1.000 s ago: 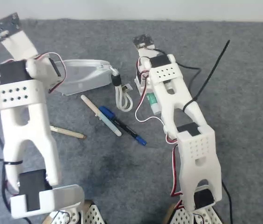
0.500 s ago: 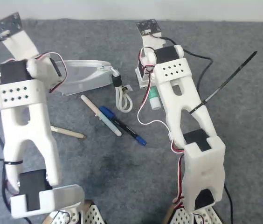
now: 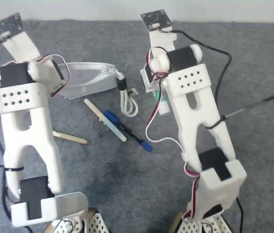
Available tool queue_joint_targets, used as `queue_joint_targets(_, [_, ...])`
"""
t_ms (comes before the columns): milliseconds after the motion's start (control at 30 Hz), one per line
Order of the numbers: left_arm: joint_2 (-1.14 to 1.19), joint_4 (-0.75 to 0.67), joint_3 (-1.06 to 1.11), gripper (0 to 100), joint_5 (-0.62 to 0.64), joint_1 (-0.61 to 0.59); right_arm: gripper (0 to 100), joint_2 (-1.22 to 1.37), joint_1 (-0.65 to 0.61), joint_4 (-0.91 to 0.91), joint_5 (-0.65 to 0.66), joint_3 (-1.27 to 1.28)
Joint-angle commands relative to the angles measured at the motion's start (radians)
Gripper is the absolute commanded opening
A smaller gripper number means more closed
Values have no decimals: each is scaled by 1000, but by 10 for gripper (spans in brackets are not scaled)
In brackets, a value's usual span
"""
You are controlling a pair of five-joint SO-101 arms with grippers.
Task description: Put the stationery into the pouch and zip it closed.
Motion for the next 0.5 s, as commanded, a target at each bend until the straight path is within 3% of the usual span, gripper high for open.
queue_joint_targets(0, [21, -23, -13, 10, 0, 3, 6, -116, -31, 53, -6, -38])
queue_joint_targets(467, [23, -18, -25, 10, -14, 5, 6, -306, -110, 120, -5, 38])
